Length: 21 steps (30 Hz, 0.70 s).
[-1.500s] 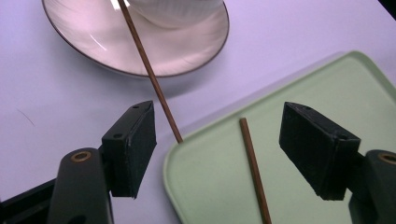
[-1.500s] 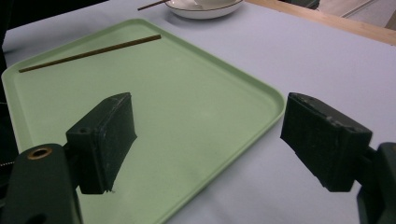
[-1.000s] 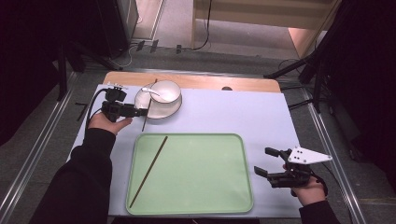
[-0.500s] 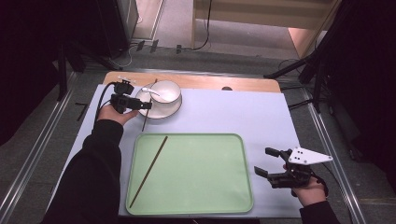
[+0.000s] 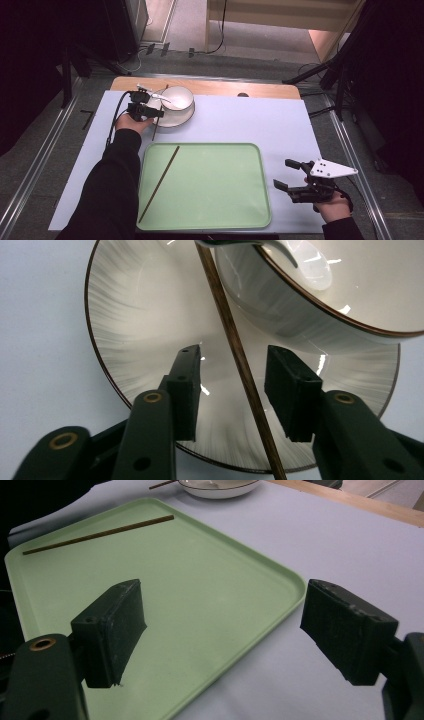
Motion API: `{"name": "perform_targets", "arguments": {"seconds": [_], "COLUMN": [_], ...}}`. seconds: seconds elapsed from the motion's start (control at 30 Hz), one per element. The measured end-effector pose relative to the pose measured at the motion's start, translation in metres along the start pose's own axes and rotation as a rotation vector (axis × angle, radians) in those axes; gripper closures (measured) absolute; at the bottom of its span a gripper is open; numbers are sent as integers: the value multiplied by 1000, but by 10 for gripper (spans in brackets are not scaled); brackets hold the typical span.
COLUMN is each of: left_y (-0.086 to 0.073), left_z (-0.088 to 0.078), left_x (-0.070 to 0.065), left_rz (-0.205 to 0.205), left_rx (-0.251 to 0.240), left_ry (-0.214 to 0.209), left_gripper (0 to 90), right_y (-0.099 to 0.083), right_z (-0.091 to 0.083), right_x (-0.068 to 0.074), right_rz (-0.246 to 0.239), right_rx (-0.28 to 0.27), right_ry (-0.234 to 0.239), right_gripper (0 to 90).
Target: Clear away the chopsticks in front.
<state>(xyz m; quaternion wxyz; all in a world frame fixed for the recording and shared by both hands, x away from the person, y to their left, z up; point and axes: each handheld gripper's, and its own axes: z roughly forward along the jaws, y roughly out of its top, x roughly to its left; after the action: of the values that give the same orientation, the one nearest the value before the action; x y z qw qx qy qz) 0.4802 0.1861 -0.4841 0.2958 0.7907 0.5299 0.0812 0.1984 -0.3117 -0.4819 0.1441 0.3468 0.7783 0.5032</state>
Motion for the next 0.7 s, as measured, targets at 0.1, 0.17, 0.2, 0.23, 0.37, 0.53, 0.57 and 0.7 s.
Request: {"name": "perform_targets", "arguments": {"seconds": [0.1, 0.17, 0.2, 0.23, 0.37, 0.53, 0.57, 0.7], "left_y": [1, 1, 1, 1, 2, 3, 3, 4], "left_z": [3, 5, 6, 6, 7, 7, 7, 4], "left_x": [2, 2, 3, 3, 3, 3, 4, 7], "left_rz": [-32, -48, -59, -59, -94, -111, -118, -145], "left_rx": [-5, -7, -3, -3, -16, -19, -14, -25], "left_ry": [0, -8, -13, -13, 17, 22, 20, 15], "left_gripper": [638, 716, 744, 762, 836, 862, 862, 866], "right_y": [0, -1, -1, -1, -1, -2, -2, -2], "right_z": [0, -1, 0, 0, -1, -1, -1, -1], "right_x": [-1, -1, -1, -1, -1, -2, -2, -3], "right_rz": [-3, -2, -1, 2, 2, 0, 0, 4], "right_rx": [-2, -1, 0, 0, -1, -3, -3, -3], "right_ry": [0, 1, 4, 5, 6, 5, 5, 7], "right_gripper": [180, 181, 181, 181, 182, 181, 181, 182]}}
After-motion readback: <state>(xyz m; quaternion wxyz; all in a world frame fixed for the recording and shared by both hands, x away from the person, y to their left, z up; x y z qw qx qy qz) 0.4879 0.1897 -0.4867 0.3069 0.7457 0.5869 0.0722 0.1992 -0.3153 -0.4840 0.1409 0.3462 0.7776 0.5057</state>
